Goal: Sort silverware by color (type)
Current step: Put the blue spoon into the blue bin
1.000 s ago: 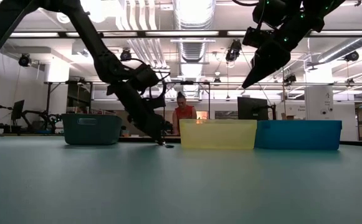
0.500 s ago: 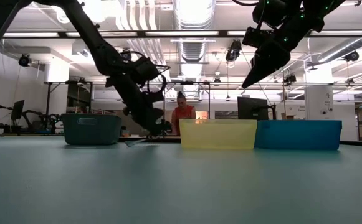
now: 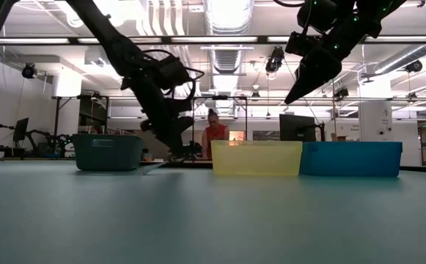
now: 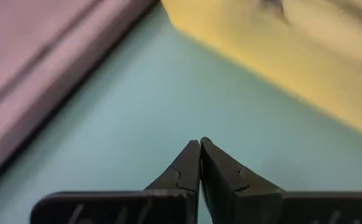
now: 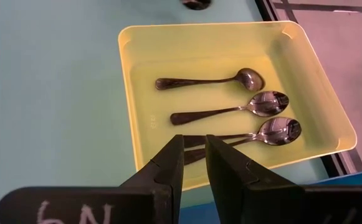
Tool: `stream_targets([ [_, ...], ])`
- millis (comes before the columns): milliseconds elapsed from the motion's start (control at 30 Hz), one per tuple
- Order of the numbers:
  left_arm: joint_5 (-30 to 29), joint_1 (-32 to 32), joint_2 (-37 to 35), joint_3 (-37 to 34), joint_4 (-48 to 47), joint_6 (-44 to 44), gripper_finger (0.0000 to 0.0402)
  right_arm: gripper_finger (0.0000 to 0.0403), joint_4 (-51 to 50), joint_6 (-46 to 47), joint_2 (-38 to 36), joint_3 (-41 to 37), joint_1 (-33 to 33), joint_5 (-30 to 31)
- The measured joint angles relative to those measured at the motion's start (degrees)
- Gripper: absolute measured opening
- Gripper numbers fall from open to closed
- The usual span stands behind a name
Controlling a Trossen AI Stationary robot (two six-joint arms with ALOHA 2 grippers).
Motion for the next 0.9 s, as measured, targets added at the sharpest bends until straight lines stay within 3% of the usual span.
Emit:
stream_targets([
  [133,0.0,-2.4,0.0,0.0,-5.4,-3.3,0.0001,0.0059,0.0,0.0,0.0,0.0,0.0,0.0],
  [433,0.1,-8.0,0.0,0.0,-8.1,-9.7,0.0000,0.0059,0.0,0.0,0.0,0.0,0.0,0.0],
  [900,1.8,-8.7,0.0,0.0,-11.2,-15.1,0.0000,0.0059,-0.4,0.1,0.0,0.0,0.0,0.0],
])
